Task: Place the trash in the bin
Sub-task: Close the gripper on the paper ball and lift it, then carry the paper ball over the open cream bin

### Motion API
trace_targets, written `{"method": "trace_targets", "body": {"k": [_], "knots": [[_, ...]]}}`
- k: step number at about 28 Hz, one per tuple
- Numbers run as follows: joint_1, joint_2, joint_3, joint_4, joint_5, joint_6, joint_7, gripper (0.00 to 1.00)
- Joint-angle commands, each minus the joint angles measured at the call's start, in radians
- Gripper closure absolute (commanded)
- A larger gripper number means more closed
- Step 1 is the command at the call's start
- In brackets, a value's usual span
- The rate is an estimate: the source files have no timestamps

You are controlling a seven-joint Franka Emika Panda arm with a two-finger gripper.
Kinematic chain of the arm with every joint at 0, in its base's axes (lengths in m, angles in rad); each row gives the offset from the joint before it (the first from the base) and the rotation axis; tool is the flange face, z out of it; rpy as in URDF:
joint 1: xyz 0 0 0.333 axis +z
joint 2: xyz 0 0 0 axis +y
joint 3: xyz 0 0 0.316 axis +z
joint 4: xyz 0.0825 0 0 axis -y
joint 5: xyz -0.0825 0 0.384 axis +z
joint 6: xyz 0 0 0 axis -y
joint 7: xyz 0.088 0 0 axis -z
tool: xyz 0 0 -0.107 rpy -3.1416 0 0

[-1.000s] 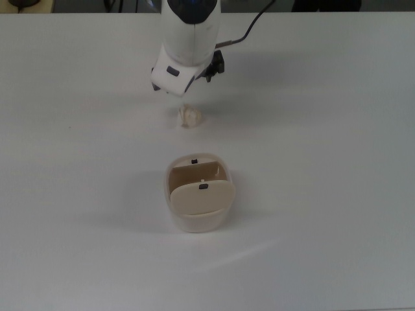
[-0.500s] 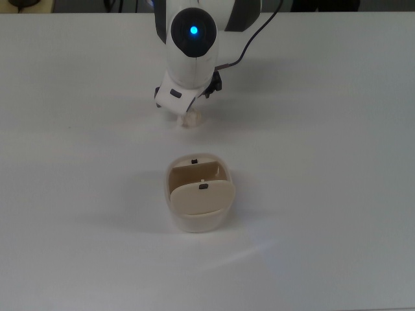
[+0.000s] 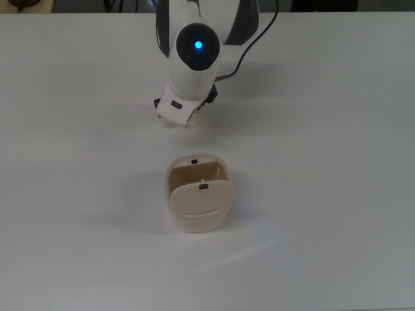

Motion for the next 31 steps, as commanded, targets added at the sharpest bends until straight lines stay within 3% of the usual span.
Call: {"method": "trace_targets", "body": {"k": [1,7,13,23,31], "knots": [[0.01,0.014,-0.005,0.008,-0.017,0.034,-0.004,0.45],[0.012,0.014,-0.007,0.016,-0.028,0.049,-0.006,0.5],[0.013,-0.003,-0.007,0.068,-0.044,0.045,-0.004,0.52],[0.004,-0.022,-0.016,0.252,-0.044,0.055,0.042,0.52],[0.006,-0.014,-0.014,0.301,-0.046,0.253,0.143,0.5]]}}
